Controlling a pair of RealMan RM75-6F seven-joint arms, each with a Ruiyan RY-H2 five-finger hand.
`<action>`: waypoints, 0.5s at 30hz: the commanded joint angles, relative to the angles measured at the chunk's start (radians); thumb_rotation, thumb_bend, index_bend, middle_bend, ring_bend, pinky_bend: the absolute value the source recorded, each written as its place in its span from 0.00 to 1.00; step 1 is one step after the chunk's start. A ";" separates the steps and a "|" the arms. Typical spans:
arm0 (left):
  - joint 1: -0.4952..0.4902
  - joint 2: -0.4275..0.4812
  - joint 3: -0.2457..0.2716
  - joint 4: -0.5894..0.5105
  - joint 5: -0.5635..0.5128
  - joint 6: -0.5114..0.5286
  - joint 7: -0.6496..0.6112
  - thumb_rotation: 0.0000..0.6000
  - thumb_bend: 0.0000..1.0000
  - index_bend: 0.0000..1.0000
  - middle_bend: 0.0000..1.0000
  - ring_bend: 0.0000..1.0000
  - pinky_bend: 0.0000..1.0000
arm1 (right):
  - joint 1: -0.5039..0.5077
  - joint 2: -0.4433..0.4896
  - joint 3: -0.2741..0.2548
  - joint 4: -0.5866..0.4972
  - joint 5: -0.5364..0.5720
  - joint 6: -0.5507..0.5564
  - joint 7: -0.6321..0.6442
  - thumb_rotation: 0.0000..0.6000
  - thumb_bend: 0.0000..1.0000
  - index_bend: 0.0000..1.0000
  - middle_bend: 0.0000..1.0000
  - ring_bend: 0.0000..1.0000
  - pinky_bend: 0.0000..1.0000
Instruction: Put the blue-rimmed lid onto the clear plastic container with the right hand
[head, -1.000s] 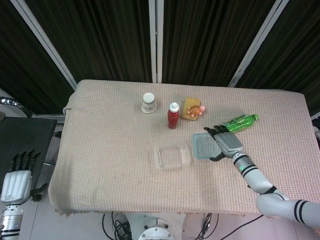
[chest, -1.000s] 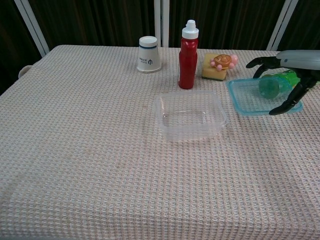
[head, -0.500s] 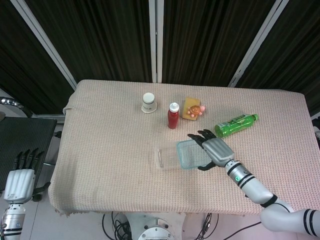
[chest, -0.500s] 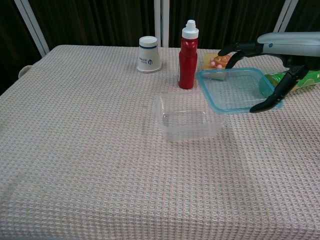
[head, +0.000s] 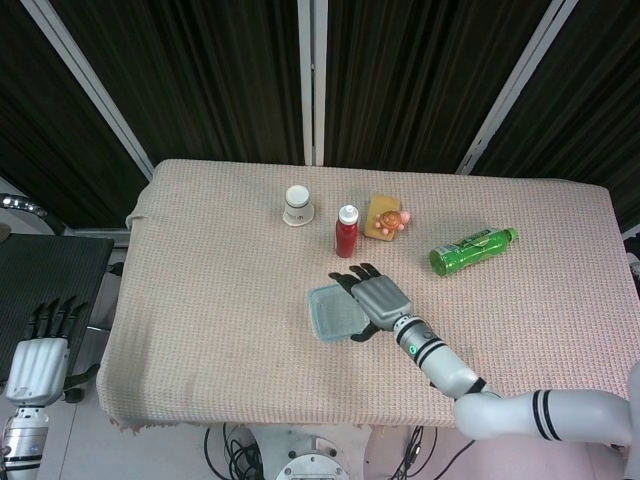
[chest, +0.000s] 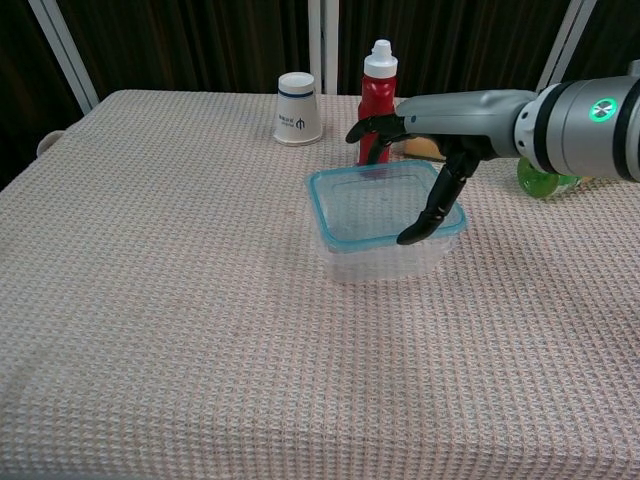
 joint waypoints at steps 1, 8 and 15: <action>0.000 -0.004 -0.001 0.013 -0.001 -0.001 -0.012 1.00 0.06 0.13 0.05 0.00 0.00 | 0.056 -0.059 -0.006 0.044 0.074 0.025 -0.048 1.00 0.11 0.01 0.42 0.04 0.00; 0.003 -0.009 0.000 0.036 0.000 0.001 -0.039 1.00 0.06 0.13 0.05 0.00 0.00 | 0.081 -0.100 -0.017 0.077 0.106 0.048 -0.056 1.00 0.11 0.00 0.41 0.04 0.00; 0.002 -0.018 0.000 0.053 -0.001 -0.001 -0.054 1.00 0.06 0.13 0.05 0.00 0.00 | 0.075 -0.095 -0.028 0.075 0.105 0.060 -0.035 1.00 0.11 0.00 0.41 0.04 0.00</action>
